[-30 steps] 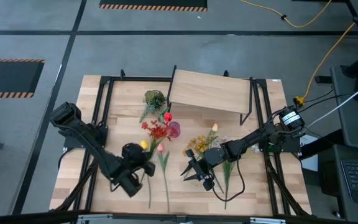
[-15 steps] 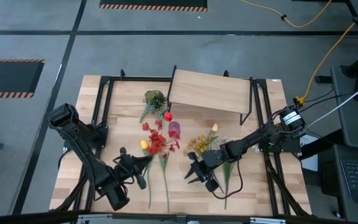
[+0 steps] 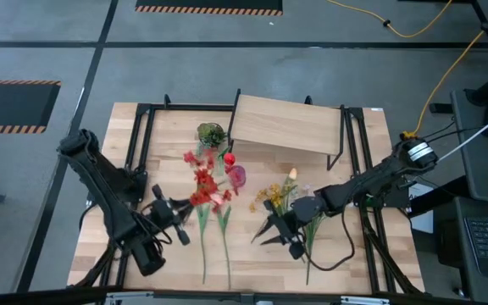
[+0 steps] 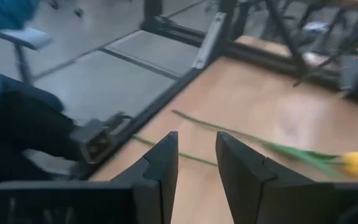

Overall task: Pick and place flowers into a vace then onto a shelf
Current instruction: Put the red flowers into the transparent vase, then put the pink flower into the transparent vase

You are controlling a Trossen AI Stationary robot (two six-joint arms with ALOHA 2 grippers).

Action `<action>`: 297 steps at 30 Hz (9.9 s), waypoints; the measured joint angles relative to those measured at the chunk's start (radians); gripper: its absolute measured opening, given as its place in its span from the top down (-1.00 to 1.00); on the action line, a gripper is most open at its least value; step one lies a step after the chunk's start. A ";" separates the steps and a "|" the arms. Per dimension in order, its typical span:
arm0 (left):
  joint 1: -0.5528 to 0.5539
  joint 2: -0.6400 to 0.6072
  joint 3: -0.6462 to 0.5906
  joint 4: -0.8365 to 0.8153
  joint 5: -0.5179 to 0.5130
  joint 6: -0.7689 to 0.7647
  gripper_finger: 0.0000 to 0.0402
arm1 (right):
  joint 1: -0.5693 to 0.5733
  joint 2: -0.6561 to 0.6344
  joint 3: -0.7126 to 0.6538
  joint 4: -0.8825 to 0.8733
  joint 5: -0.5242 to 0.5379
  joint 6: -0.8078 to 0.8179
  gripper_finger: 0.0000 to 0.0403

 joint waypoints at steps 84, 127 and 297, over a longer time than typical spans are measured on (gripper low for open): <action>1.152 -0.597 -0.855 1.955 1.492 1.409 0.96 | -0.216 0.036 0.000 0.089 0.131 -0.075 0.44; 1.219 -0.195 -0.856 2.170 1.549 1.308 0.92 | -0.216 0.036 0.000 0.082 0.130 -0.102 0.44; 0.270 -0.041 0.282 -0.106 0.278 0.370 0.98 | -0.039 0.011 0.000 -0.168 0.012 -0.132 0.44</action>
